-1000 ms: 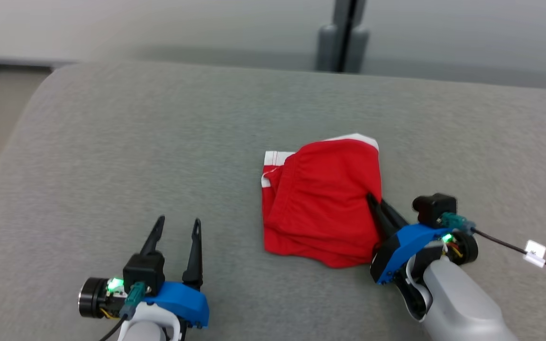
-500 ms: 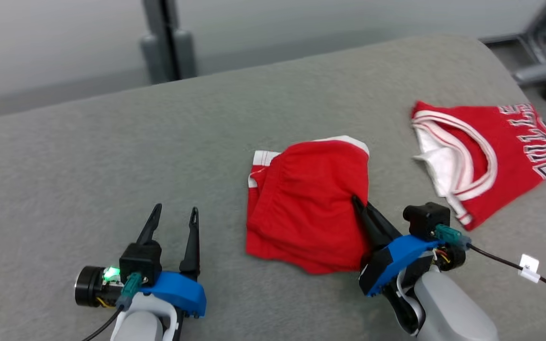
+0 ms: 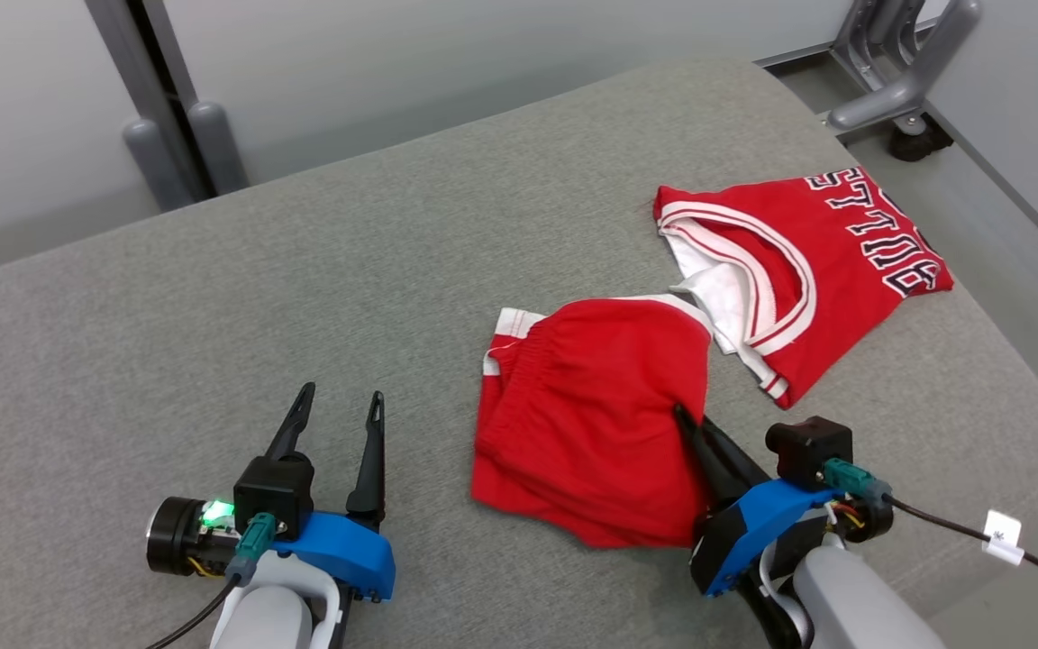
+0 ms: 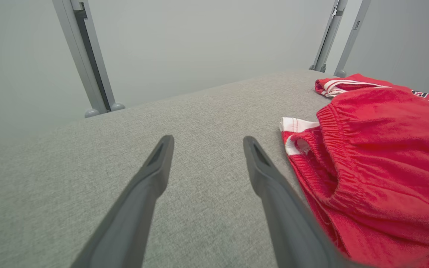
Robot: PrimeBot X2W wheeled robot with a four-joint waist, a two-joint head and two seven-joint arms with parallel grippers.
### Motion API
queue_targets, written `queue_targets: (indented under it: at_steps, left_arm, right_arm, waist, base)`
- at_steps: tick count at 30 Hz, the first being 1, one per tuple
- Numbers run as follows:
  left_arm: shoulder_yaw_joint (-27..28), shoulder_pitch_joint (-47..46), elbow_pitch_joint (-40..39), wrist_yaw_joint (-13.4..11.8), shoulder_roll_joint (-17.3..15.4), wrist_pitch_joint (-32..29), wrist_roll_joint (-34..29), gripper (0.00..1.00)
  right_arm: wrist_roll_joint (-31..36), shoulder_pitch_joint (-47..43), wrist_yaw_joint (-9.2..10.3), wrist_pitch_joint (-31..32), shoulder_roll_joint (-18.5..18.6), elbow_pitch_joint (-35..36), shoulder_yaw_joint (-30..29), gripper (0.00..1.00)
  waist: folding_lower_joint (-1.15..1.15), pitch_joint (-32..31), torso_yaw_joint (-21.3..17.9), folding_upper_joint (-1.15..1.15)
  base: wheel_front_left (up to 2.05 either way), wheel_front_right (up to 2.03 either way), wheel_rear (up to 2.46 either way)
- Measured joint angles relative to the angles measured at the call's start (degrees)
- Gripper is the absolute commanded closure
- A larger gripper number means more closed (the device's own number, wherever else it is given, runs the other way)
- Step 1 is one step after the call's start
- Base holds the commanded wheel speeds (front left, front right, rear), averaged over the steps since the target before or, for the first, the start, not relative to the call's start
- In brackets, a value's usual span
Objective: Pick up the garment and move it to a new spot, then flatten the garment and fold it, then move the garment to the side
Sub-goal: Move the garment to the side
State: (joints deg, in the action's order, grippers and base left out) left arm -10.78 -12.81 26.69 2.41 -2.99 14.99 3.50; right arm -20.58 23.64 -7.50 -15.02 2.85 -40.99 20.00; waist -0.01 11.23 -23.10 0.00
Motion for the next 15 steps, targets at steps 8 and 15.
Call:
queue_targets:
  at_steps: [8, 15]
  left_arm:
    - [-1.8, -0.7, 0.4, 0.7, 0.1, 0.0, -0.2, 0.0]
    - [-1.2, -0.7, -0.1, 0.6, 0.0, 0.0, -0.1, 0.0]
  right_arm:
    - [11.2, 7.2, 0.0, 1.7, 8.4, -6.2, -7.1, 1.0]
    - [18.1, 13.5, 0.0, 6.0, 19.5, -10.0, -14.0, 1.0]
  waist:
    - [0.0, 0.6, 5.4, 0.0]
    - [0.01, 1.9, 12.2, 0.01]
  base:
    - [0.0, 0.0, 0.0]
    - [0.0, 0.0, 0.0]
